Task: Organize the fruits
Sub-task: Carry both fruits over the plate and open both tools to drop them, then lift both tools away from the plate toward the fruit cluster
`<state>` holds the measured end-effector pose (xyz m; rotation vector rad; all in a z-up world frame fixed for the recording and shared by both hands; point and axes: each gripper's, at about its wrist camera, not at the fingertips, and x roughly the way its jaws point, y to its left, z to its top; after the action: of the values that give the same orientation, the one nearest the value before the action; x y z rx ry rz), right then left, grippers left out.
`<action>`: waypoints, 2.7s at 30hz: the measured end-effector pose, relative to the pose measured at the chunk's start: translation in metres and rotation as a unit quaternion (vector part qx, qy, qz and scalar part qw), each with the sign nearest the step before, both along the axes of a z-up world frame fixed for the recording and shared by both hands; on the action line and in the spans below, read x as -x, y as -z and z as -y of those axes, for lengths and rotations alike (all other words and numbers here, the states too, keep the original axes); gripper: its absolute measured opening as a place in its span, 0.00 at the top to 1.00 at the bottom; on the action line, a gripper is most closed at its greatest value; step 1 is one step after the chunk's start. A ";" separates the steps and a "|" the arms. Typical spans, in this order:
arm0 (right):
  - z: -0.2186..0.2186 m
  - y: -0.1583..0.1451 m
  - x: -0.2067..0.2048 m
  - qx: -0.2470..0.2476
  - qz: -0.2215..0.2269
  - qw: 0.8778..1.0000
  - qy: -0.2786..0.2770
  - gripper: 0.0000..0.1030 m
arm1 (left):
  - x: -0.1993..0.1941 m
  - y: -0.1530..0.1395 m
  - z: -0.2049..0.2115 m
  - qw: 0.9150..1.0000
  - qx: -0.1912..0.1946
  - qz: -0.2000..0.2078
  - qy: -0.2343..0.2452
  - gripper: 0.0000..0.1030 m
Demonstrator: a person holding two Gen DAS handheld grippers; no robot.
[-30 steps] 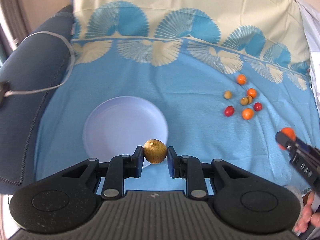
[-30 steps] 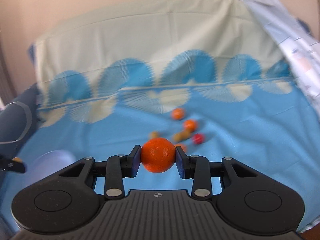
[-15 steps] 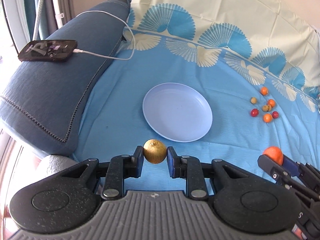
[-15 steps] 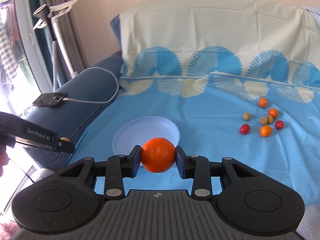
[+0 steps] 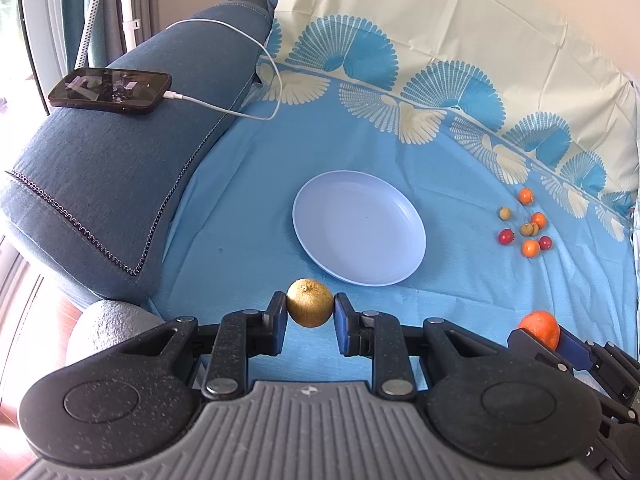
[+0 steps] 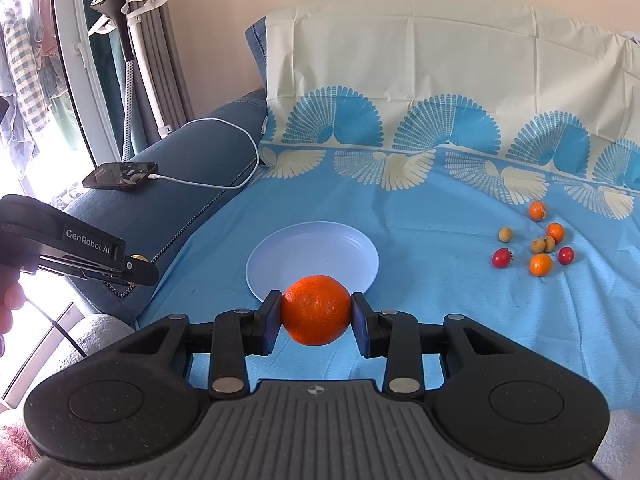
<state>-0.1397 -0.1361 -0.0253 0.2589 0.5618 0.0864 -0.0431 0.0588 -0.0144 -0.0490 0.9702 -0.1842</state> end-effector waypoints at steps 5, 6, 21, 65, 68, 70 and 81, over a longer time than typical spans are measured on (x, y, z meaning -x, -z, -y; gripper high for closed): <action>-0.001 0.000 -0.001 -0.001 -0.002 1.000 0.000 0.63 | -0.003 0.002 -0.003 1.000 0.000 -0.002 -0.003 0.74; -0.001 0.001 -0.001 -0.001 -0.003 1.000 0.000 0.63 | -0.004 0.002 -0.002 1.000 0.000 -0.003 -0.004 0.74; 0.002 0.014 -0.038 -0.001 -0.026 1.000 -0.005 0.63 | -0.049 0.014 0.008 1.000 -0.006 -0.009 -0.008 0.74; -0.011 0.070 -0.183 0.026 -0.080 0.996 -0.035 0.13 | -0.156 0.080 0.044 0.997 -0.066 -0.028 0.000 0.00; -0.009 0.058 -0.159 0.015 -0.078 0.996 -0.027 0.10 | -0.129 0.069 0.037 0.998 -0.061 -0.029 0.005 0.00; -0.010 0.051 -0.139 0.011 -0.075 0.997 -0.023 0.08 | -0.111 0.063 0.032 0.998 -0.060 -0.028 0.005 0.00; -0.017 0.020 -0.058 0.009 -0.033 0.999 -0.003 0.03 | -0.040 0.023 0.007 0.999 -0.043 0.009 -0.013 0.00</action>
<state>-0.0821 -0.1194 -0.0450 0.2434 0.6280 0.0785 -0.0028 0.0518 -0.0374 0.0201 0.9589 -0.1190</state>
